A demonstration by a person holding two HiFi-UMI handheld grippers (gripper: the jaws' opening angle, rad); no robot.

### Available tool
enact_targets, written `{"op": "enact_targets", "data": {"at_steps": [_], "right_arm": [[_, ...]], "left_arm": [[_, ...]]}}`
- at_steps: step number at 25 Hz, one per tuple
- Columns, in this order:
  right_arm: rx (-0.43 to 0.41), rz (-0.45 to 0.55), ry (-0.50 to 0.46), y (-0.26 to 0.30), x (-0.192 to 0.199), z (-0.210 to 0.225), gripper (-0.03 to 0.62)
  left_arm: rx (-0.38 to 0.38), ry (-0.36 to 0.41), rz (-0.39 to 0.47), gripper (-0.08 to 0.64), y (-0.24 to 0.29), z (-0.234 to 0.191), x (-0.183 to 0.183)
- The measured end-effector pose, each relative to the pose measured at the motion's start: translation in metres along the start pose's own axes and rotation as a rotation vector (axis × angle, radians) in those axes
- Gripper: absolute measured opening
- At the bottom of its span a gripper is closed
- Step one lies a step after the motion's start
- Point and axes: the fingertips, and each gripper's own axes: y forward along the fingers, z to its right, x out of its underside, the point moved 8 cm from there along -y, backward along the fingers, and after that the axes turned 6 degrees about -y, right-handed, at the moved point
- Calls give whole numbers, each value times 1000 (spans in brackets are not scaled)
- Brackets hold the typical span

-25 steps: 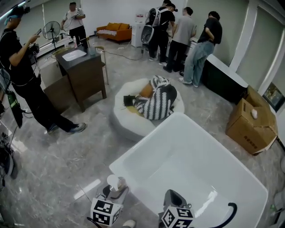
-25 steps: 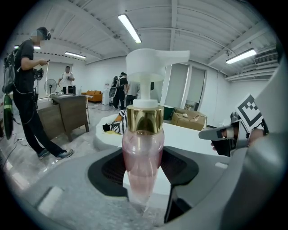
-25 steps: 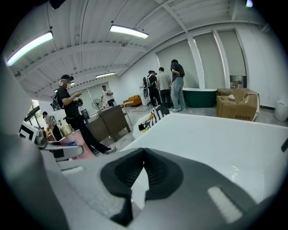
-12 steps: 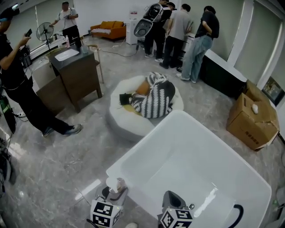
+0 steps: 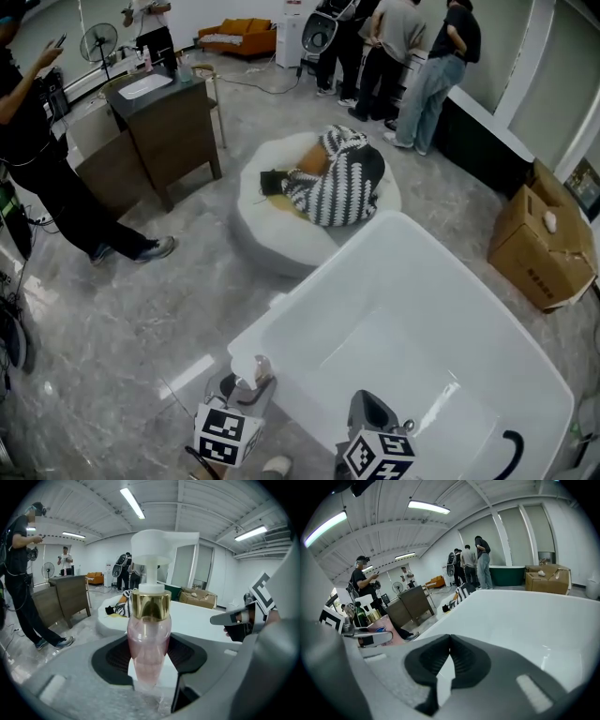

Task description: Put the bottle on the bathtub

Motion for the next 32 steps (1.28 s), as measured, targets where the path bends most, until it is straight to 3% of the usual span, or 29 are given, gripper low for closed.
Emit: {"op": "enact_targets", "data": {"at_steps": [32], "right_arm": [[27,-60,14,15,21,-3,3]], "left_arm": [[52,111,50,232,24,-6,12]]}}
